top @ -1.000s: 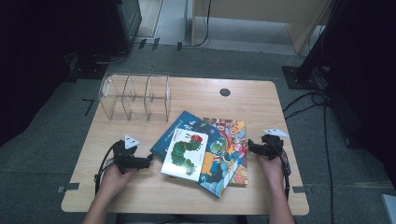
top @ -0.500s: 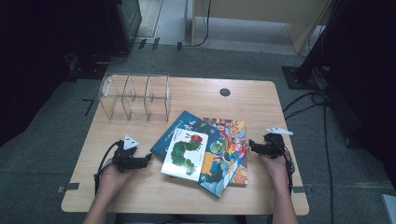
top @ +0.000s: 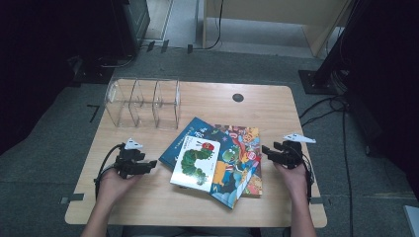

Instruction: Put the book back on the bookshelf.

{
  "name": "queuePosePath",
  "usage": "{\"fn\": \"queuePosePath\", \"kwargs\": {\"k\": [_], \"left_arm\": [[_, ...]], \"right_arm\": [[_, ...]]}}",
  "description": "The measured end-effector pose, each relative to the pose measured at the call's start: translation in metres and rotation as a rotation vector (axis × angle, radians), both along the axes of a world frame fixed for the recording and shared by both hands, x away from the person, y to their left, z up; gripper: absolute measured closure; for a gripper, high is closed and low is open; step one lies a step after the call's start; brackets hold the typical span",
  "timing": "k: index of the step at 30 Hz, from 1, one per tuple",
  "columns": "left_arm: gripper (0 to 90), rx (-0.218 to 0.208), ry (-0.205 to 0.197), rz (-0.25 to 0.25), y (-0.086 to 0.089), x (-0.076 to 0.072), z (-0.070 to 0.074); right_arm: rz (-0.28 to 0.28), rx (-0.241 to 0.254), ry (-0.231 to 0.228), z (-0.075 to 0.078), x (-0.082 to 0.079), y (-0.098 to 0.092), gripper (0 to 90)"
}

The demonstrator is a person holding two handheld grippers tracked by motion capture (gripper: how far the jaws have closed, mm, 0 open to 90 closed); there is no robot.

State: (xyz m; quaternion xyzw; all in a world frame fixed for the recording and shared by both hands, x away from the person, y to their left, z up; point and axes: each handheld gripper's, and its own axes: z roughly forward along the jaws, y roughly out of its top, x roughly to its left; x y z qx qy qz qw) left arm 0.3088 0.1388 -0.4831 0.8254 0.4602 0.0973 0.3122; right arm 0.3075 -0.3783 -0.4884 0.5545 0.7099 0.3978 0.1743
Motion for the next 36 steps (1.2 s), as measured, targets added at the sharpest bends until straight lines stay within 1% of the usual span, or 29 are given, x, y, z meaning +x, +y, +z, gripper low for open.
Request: {"fn": "queuePosePath", "kwargs": {"k": [2, 3, 4, 6, 7, 8, 10, 11, 13, 14, 15, 16, 18, 19, 20, 21, 23, 24, 26, 29, 31, 32, 36], "left_arm": [[44.0, -0.008, 0.007, 0.008, 0.003, 0.002, 0.004], [44.4, -0.008, 0.007, 0.008, 0.003, 0.002, 0.004], [45.0, -0.030, 0.006, 0.010, 0.006, 0.003, 0.009], [45.0, -0.042, 0.012, 0.009, 0.006, 0.004, 0.012], [45.0, -0.042, 0.012, 0.009, 0.006, 0.004, 0.012], [44.7, -0.045, 0.022, 0.002, 0.005, 0.004, 0.014], [43.1, -0.050, 0.025, -0.002, 0.004, 0.004, 0.015], [40.1, -0.060, 0.027, -0.006, 0.003, 0.004, 0.015], [36.2, -0.067, 0.025, -0.014, 0.001, 0.005, 0.015], [34.7, -0.074, 0.022, -0.020, -0.001, 0.005, 0.016], [33.2, -0.074, 0.022, -0.020, -0.001, 0.005, 0.016], [33.2, -0.073, 0.021, -0.023, -0.002, 0.005, 0.017], [30.8, -0.076, 0.020, -0.026, -0.003, 0.005, 0.018], [31.0, -0.086, 0.019, -0.028, -0.005, 0.006, 0.019], [30.9, -0.086, 0.019, -0.028, -0.005, 0.006, 0.019], [30.9, -0.093, 0.015, -0.035, -0.007, 0.006, 0.020], [29.9, -0.093, 0.014, -0.041, -0.008, 0.006, 0.021], [29.6, -0.089, 0.016, -0.052, -0.011, 0.007, 0.021], [28.7, -0.087, 0.017, -0.060, -0.013, 0.007, 0.021], [27.5, -0.085, 0.019, -0.066, -0.017, 0.008, 0.021], [26.5, -0.083, 0.022, -0.073, -0.018, 0.008, 0.021], [26.4, -0.081, 0.025, -0.075, -0.019, 0.008, 0.021], [26.0, -0.075, 0.034, -0.079, -0.022, 0.008, 0.021]], "right_arm": [[0.019, -0.011, -0.005, 0.002, -0.001, 0.004, 46.0], [0.019, -0.011, -0.005, 0.002, -0.001, 0.004, 46.0], [0.049, -0.010, 0.006, 0.002, -0.001, 0.008, 50.5], [0.073, -0.011, 0.018, 0.003, -0.001, 0.014, 54.4], [0.073, -0.011, 0.018, 0.003, -0.001, 0.014, 54.4], [0.091, -0.006, 0.017, 0.005, -0.003, 0.019, 58.1], [0.110, 0.002, 0.008, 0.007, -0.004, 0.024, 61.9], [0.120, 0.008, 0.006, 0.008, -0.005, 0.027, 63.9], [0.130, 0.006, 0.002, 0.009, -0.006, 0.030, 65.5], [0.150, 0.004, -0.003, 0.010, -0.008, 0.036, 68.5], [0.150, 0.004, -0.003, 0.010, -0.008, 0.036, 68.5], [0.156, 0.008, -0.003, 0.010, -0.009, 0.039, 69.3], [0.180, 0.005, 0.001, 0.010, -0.010, 0.047, 74.1], [0.188, 0.007, 0.005, 0.009, -0.011, 0.050, 75.5], [0.188, 0.007, 0.005, 0.009, -0.011, 0.050, 75.5], [0.203, -0.001, 0.005, 0.009, -0.012, 0.056, 79.4], [0.206, -0.003, 0.005, 0.009, -0.013, 0.058, 80.4], [0.219, -0.004, 0.009, 0.009, -0.014, 0.062, 83.0], [0.227, 0.002, 0.013, 0.009, -0.015, 0.066, 85.0], [0.240, 0.016, 0.021, 0.008, -0.017, 0.071, 86.8], [0.242, 0.016, 0.019, 0.007, -0.017, 0.073, 87.7], [0.249, 0.013, 0.019, 0.007, -0.017, 0.077, 89.2], [0.257, 0.012, 0.019, 0.006, -0.017, 0.083, 90.0]]}}
